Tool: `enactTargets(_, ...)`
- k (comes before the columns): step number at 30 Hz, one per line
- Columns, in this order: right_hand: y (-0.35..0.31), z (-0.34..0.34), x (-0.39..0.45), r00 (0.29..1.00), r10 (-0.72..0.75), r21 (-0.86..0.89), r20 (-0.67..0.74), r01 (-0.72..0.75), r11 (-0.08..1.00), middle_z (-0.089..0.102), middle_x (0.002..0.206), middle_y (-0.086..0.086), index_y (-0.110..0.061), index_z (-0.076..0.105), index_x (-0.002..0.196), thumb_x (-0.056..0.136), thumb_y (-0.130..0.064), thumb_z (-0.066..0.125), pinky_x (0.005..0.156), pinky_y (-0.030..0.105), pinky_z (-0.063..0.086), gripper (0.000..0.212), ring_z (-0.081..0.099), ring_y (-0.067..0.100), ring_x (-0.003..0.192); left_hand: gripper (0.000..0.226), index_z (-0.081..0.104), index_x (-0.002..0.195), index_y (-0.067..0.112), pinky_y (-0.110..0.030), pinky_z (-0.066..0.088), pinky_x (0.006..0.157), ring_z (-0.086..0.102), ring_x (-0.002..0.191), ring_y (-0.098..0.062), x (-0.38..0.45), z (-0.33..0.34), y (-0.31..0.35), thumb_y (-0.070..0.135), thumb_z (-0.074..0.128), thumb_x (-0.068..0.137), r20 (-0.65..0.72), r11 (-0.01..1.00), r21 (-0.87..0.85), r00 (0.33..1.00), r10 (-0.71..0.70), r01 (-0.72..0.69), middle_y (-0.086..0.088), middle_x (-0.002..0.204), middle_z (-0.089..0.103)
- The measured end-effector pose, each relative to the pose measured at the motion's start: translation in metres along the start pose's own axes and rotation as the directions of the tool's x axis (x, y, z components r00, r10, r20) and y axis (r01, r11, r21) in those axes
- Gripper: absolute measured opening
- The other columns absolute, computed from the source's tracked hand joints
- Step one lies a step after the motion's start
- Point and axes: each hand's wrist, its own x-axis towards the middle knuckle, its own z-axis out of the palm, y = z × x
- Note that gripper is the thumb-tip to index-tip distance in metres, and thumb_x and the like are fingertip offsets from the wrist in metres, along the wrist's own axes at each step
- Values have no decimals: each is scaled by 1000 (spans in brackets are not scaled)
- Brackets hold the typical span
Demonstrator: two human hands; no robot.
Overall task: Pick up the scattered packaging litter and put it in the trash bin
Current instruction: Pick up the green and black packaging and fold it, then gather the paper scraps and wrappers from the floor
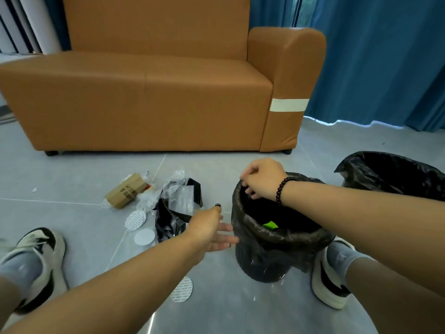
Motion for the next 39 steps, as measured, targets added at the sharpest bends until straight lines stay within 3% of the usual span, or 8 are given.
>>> enactTargets(8, -41, 80, -25, 968, -251, 152, 29, 244, 958, 65, 83, -2, -20, 65, 73, 84, 0, 53, 71, 41, 59, 26, 68, 24, 78, 15, 59, 99, 5, -23, 48, 54, 69, 68, -20, 7, -99, -43, 12, 46, 96, -210, 998, -16, 975, -67, 65, -10, 92, 69)
enactTargets(13, -9, 144, -30, 975, -200, 241, 101, 171, 955, 65, 84, -7, -26, 65, 73, 82, 1, 59, 79, 38, 58, 29, 67, 19, 86, 10, 57, 99, 4, -25, 48, 56, 68, 69, -22, 24, -140, -89, 3, 53, 90, -282, 992, 107, 959, -39, 72, -14, 90, 70)
enactTargets(16, 27, 173, -30, 989, -70, 262, 129, 34, 965, 65, 88, -2, -21, 66, 79, 83, 1, 59, 71, 37, 60, 23, 68, 24, 85, 16, 58, 100, 2, -29, 50, 56, 67, 66, -24, 37, -158, -115, 0, 59, 84, -309, 977, 191, 950, -37, 100, -18, 88, 70)
enactTargets(20, 74, 210, -32, 976, 68, 56, 205, -81, 995, 62, 97, -2, -18, 65, 91, 81, -6, 65, 82, 28, 54, 16, 60, 16, 88, 12, 56, 95, 16, -16, 49, 54, 63, 73, -16, 58, -167, -141, 14, 63, 86, -291, 879, 473, 953, 89, 63, -7, 96, 67)
enactTargets(22, 89, 224, -38, 958, 83, -100, 275, -57, 993, 58, 105, -2, -17, 61, 102, 82, -13, 67, 83, 16, 43, 22, 53, 9, 92, 16, 55, 101, 20, -18, 49, 67, 59, 87, -16, 67, -166, -149, 20, 64, 87, -254, 815, 578, 954, 159, 18, -2, 105, 62)
enactTargets(25, 103, 242, -45, 944, 77, -193, 320, -15, 981, 51, 114, -1, -19, 57, 111, 80, -18, 69, 85, 15, 41, 33, 50, 8, 98, 35, 53, 114, 19, -21, 42, 85, 52, 99, -14, 76, -159, -160, 21, 69, 83, -216, 734, 678, 950, 227, -22, 0, 116, 54)
enactTargets(35, 120, 270, -42, 938, 115, -269, 328, -24, 963, 45, 119, 0, -21, 52, 118, 74, -15, 70, 95, 25, 44, 48, 45, 18, 115, 66, 41, 129, 24, -25, 41, 81, 53, 110, -17, 85, -140, -181, 26, 78, 74, -298, 743, 669, 926, 232, 29, 4, 126, 45)
enactTargets(39, 124, 267, -37, 920, 184, -216, 346, -112, 970, 51, 111, 0, -20, 53, 117, 73, -7, 71, 89, 22, 46, 49, 51, 16, 107, 59, 47, 116, 22, -27, 44, 81, 55, 99, -20, 87, -139, -180, 27, 82, 68, -324, 782, 616, 935, 143, 94, 0, 119, 41)
